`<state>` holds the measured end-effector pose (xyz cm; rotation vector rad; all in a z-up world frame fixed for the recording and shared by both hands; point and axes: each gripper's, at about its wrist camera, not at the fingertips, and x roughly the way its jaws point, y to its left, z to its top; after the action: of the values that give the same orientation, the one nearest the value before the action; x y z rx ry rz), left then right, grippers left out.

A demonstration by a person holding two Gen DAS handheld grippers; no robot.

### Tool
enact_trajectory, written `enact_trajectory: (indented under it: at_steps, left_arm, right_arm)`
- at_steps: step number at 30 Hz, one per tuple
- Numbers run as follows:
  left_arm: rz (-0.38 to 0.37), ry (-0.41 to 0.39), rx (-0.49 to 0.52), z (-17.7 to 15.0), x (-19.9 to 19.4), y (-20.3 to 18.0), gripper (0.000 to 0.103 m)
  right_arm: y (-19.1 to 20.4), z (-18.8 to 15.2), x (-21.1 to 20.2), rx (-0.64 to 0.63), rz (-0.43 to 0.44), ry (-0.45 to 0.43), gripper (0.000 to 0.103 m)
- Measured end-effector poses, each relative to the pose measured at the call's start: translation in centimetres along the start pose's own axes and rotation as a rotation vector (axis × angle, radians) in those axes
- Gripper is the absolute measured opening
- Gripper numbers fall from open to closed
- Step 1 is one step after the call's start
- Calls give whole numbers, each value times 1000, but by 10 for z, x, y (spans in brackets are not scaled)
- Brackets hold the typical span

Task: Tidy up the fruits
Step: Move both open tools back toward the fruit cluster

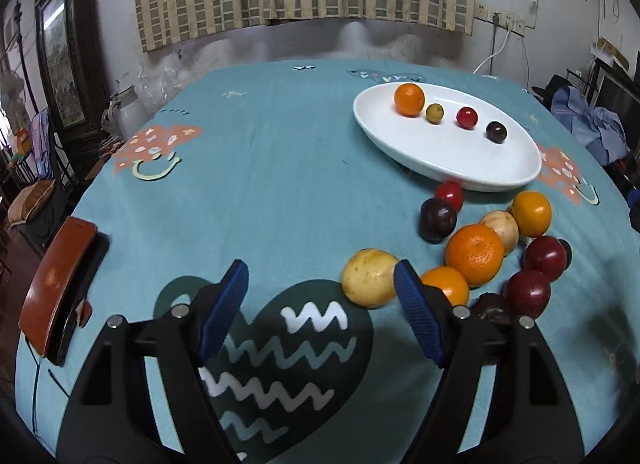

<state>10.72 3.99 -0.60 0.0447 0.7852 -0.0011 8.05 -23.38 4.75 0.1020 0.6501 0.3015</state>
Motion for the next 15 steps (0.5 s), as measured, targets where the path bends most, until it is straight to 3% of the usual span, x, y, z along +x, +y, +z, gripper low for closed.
enact_trajectory:
  at_steps: [10,15]
  left_arm:
    - [38,16,85,-6,17,-15,80]
    - [-27,40,23,-5,19,2,80]
  right_arm:
    - [0,-4,4,4,-8,14,100]
    - [0,-5,3,5,-10,11,100]
